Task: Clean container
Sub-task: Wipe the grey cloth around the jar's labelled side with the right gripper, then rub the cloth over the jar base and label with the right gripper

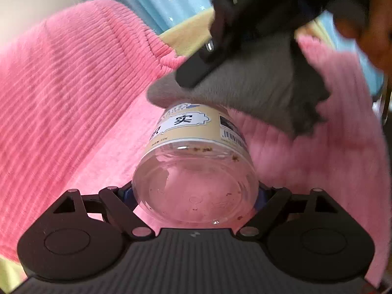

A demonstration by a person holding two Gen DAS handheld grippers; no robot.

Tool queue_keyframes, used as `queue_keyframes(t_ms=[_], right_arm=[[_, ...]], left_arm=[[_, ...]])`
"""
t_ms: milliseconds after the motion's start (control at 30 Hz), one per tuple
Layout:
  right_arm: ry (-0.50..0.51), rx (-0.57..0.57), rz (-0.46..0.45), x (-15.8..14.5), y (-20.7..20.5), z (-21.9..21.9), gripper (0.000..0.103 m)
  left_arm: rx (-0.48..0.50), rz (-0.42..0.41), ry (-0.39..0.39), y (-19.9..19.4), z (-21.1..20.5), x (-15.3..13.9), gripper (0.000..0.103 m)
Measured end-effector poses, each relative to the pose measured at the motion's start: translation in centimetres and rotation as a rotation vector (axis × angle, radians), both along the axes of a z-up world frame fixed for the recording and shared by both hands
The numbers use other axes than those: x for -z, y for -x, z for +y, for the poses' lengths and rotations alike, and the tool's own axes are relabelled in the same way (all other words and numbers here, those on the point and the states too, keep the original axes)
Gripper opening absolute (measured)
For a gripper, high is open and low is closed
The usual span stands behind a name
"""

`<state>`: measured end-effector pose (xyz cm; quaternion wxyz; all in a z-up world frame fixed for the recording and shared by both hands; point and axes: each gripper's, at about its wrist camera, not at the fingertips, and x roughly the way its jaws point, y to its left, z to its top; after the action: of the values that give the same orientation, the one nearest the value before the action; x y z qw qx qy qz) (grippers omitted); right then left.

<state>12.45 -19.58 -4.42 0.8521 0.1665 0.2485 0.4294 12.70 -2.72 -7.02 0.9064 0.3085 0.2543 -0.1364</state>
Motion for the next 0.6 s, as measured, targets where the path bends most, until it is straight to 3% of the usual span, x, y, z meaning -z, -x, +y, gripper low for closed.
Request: queue_keyframes(t_ms=[100, 200, 233, 333, 467, 600], right_arm=[[0.001, -0.125, -0.033, -0.1, 1.2, 1.2, 0.008], [0.018, -0.206, -0.053, 0.3, 1.9, 2.8, 0.008], [0.017, -0.213, -0.052, 0.5, 1.8, 3.2, 0.008], [-0.033, -0.184, -0.008, 1.1, 0.6, 3.2, 0.005], [-0.046, -0.087, -0.017, 1.6, -0.7, 2.9, 0.004], [0.036, 0.057, -0.098, 1.3, -0.7, 3.2, 0.005]], left_arm=[[-0.012, 0.014, 0.017, 0.7, 0.8, 0.5, 0.085], [-0.023, 0.037, 0.054, 5.3, 2.4, 0.0, 0.085], [-0.03, 0.053, 0.065, 4.4, 2.2, 0.0, 0.085], [-0.041, 0.073, 0.103, 4.8, 2.1, -0.6, 0.085], [-0.023, 0.049, 0.06, 6.0, 1.3, -0.3, 0.085], [-0.017, 0.043, 0.048, 6.9, 1.0, -0.1, 0.085]])
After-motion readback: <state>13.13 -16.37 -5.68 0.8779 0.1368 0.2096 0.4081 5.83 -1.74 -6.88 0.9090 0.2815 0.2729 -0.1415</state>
